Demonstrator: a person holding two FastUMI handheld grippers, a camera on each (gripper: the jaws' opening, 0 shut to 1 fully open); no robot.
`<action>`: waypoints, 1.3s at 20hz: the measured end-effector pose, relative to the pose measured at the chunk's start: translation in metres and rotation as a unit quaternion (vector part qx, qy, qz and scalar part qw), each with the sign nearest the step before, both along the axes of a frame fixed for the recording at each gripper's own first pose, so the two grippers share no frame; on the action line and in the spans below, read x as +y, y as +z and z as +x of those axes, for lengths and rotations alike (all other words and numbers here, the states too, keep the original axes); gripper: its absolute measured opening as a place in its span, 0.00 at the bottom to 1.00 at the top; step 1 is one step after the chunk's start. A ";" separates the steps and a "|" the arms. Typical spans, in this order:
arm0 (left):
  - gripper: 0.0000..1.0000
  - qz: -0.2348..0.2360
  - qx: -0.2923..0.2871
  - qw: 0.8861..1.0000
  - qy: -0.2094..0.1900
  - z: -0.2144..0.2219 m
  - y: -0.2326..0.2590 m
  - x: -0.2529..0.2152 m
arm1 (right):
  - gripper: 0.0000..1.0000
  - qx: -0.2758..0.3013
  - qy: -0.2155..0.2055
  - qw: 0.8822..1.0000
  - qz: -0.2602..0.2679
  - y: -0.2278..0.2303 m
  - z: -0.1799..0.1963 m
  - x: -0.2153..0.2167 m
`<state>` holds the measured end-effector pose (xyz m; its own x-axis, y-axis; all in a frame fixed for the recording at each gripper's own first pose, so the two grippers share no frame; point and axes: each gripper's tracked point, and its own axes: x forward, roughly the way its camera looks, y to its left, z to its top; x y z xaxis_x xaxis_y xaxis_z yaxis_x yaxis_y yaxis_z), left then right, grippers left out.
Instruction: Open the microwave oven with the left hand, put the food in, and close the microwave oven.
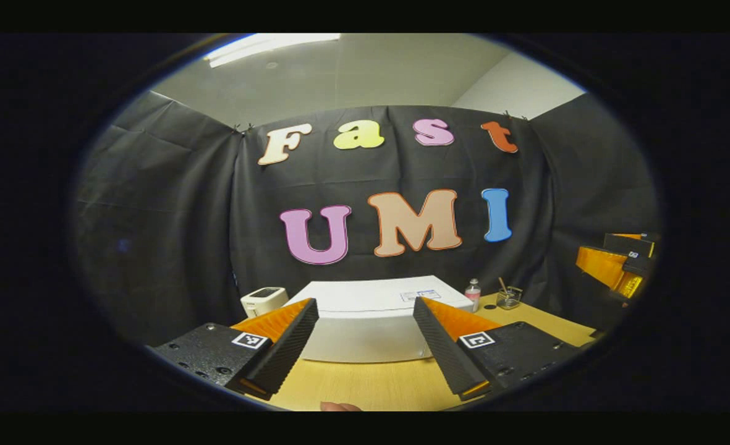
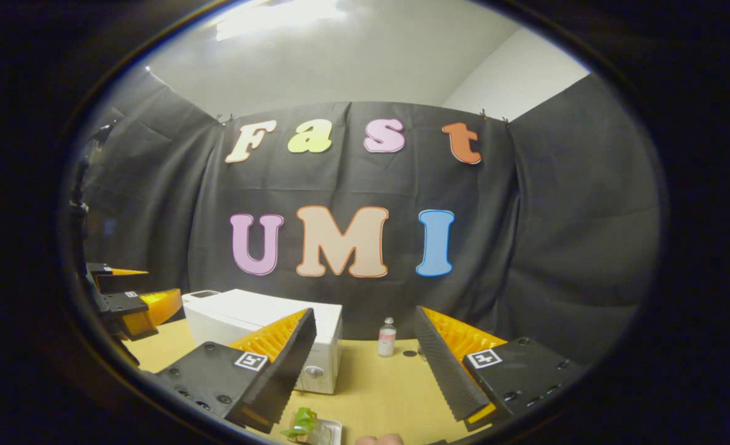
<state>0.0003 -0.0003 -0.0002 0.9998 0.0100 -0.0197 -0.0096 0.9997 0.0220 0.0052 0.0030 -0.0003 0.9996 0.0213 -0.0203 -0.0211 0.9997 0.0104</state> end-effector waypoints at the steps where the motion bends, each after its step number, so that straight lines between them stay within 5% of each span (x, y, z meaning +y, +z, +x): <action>1: 0.96 -0.001 0.001 1.000 0.000 -0.001 -0.001 0.000 | 0.96 0.000 0.000 1.000 -0.001 -0.001 -0.001 0.000; 13: 0.96 -0.009 0.005 1.000 -0.003 0.004 -0.009 -0.003 | 0.96 0.005 0.003 1.000 -0.007 -0.006 -0.001 0.004; 21: 0.98 -0.011 0.084 0.992 -0.091 0.045 -0.112 -0.060 | 0.96 0.011 0.025 0.999 -0.032 -0.014 -0.004 0.004; 26: 0.99 -0.038 0.161 0.982 -0.095 0.082 -0.175 -0.081 | 0.96 0.008 0.002 1.000 -0.029 -0.008 -0.005 -0.016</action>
